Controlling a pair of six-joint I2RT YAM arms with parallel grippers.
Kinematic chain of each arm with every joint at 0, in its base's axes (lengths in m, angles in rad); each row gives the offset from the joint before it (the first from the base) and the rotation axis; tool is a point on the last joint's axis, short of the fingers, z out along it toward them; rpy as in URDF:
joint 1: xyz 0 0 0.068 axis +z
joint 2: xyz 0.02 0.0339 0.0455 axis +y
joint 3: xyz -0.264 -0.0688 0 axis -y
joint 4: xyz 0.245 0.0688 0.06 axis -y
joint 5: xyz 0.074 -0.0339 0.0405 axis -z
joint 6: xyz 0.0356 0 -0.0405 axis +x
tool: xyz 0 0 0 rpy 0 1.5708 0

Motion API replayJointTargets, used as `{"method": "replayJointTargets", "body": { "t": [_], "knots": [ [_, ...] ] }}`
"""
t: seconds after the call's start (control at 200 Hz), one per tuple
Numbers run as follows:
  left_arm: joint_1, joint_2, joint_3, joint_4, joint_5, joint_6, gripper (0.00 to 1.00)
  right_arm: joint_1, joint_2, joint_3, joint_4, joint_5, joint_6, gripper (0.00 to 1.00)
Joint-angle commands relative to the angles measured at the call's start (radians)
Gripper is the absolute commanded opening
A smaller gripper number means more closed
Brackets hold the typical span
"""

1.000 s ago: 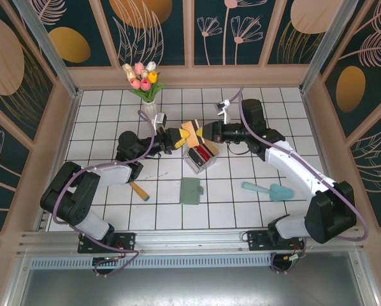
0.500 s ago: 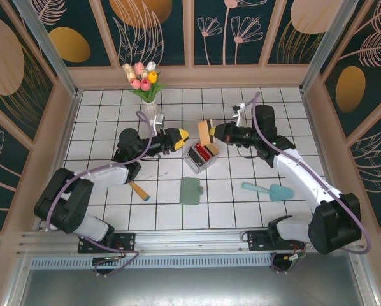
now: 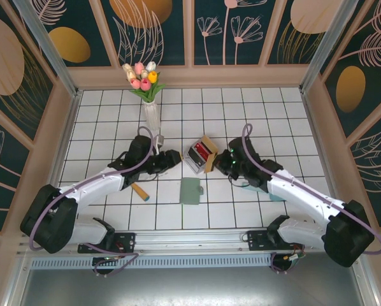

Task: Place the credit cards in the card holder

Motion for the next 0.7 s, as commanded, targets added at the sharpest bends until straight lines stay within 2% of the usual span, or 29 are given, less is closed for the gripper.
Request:
{"method": "replayJointTargets", "body": {
  "t": [0.0,0.2,0.39,0.56,0.691],
  "knots": [
    [-0.021,-0.038,-0.043,-0.095,-0.066,0.046,0.51,0.088,-0.018,-0.032,-0.062,0.225,0.158,0.00],
    [-0.039,-0.078,-0.117,-0.102,-0.086,0.037,0.53,0.227,0.039,-0.032,-0.007,0.239,0.054,0.00],
    [-0.060,-0.066,-0.133,-0.097,-0.091,0.033,0.55,0.345,0.213,0.083,-0.037,0.240,-0.088,0.00],
    [-0.072,-0.042,-0.129,-0.100,-0.090,0.039,0.56,0.378,0.346,0.176,-0.195,0.343,-0.061,0.00],
    [-0.075,-0.038,-0.132,-0.099,-0.090,0.041,0.56,0.386,0.304,0.137,-0.195,0.367,-0.044,0.00]
  ]
}}
